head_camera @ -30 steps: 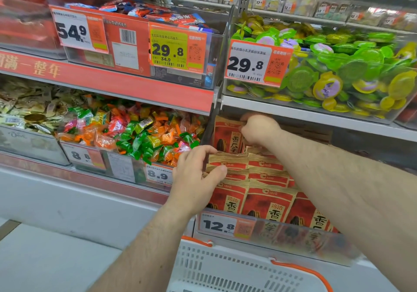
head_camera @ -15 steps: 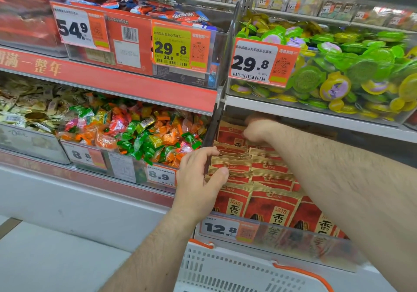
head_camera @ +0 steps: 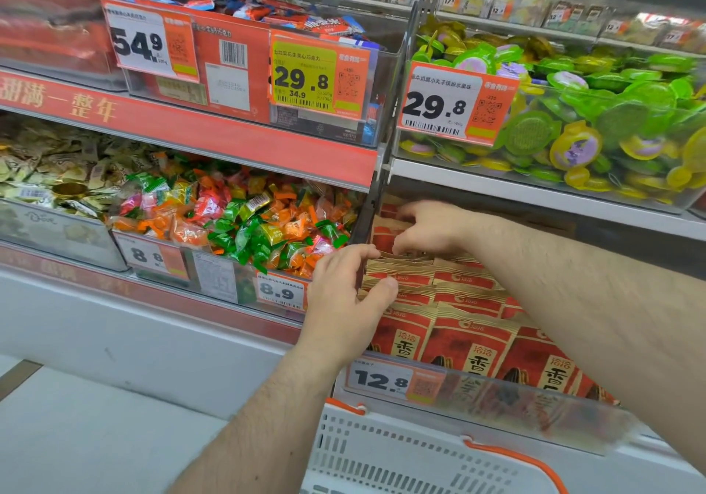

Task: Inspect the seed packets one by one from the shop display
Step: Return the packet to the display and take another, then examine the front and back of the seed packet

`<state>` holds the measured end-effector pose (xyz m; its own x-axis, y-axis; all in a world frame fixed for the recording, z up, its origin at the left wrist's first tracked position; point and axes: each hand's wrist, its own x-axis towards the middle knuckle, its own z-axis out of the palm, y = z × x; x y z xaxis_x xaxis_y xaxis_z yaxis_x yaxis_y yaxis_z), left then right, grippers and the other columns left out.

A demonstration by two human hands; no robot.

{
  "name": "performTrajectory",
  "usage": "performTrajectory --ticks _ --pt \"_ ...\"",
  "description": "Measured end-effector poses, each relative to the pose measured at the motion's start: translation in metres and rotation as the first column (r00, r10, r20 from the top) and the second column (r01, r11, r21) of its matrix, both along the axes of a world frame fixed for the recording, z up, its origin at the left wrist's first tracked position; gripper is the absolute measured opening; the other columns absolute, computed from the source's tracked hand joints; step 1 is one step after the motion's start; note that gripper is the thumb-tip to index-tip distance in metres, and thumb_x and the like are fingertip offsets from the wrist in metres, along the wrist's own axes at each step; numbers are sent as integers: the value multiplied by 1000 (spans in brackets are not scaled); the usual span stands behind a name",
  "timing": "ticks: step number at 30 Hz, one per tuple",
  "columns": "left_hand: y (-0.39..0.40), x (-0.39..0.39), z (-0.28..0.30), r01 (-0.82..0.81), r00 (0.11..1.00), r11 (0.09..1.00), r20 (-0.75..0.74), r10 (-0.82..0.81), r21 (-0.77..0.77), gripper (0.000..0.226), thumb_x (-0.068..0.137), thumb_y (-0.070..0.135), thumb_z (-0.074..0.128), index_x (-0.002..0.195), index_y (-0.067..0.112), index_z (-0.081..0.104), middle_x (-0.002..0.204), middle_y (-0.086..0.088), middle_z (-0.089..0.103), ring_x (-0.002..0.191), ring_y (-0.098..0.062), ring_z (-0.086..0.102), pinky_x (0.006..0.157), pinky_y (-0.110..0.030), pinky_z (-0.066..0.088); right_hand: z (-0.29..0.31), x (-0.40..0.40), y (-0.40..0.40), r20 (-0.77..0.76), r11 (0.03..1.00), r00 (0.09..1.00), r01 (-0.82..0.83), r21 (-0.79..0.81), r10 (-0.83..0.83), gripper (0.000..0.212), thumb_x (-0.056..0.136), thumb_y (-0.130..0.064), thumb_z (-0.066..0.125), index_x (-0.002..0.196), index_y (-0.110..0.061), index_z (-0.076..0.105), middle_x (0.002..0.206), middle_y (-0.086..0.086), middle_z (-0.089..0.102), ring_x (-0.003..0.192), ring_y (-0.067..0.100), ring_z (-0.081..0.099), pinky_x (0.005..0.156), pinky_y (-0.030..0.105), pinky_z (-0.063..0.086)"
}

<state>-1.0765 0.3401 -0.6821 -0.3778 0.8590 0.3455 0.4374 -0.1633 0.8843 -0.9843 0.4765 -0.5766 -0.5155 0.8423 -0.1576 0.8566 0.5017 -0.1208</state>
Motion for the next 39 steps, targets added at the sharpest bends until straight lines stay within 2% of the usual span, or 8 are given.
performTrajectory --ticks 4,8,12,20,25,29,35,39 --pt "0 -1 2 7 1000 1000 -9 -7 -4 52 69 64 41 116 44 49 111 36 39 119 -5 38 102 -46 42 -2 -7 0 -5 998 999 38 -50 -39 69 85 -33 70 146 -17 44 139 6 55 123 25 55 98 31 46" --pt "-1 -2 3 9 1000 1000 -24 -9 -16 53 67 65 40 115 44 48 109 35 40 113 -2 36 101 -45 42 0 -8 -3 -4 998 1000 3 62 -3 24 94 -20 58 112 -12 71 97 2 70 87 19 63 72 28 49" --pt "-2 -5 9 29 998 998 -59 -33 -59 53 72 60 46 121 39 50 107 34 39 112 -6 36 102 -46 40 5 2 -11 -86 989 994 -49 142 62 19 94 -22 58 89 -17 75 74 -3 67 67 12 60 60 26 45" --pt "-6 -7 10 89 996 994 17 -88 -70 55 71 67 48 123 48 45 119 27 48 125 -12 45 105 -50 43 14 34 -48 -123 954 979 -123 274 161 24 96 -25 55 105 -36 75 96 -8 73 91 19 64 82 32 53" --pt "-6 -5 15 39 999 999 10 -39 -6 61 73 60 56 130 45 43 130 17 53 125 -11 50 106 -48 42 11 52 -71 -112 839 943 -220 497 314 34 94 -27 46 114 -40 70 113 -10 71 105 24 64 85 40 54" --pt "-15 0 31 -20 988 988 -148 43 156 59 83 41 57 140 25 50 136 10 52 130 -15 46 108 -51 39 5 62 -92 -172 710 876 -233 665 450 40 82 -21 45 109 -27 75 105 -5 74 98 28 69 70 45 58" --pt "-31 4 63 -16 943 890 -289 165 456 24 88 28 61 112 27 64 104 22 58 104 -16 58 89 -54 46 2 68 -116 -346 597 732 -102 796 586 30 87 -16 51 106 -16 74 100 0 75 92 27 70 71 43 59" --pt "-65 10 106 15 959 910 -262 104 415 14 89 35 55 100 31 63 81 20 60 81 -11 58 82 -49 48 15 64 -142 -671 779 513 9 627 535 13 88 -15 63 92 -15 75 82 -3 73 78 15 66 74 30 52"
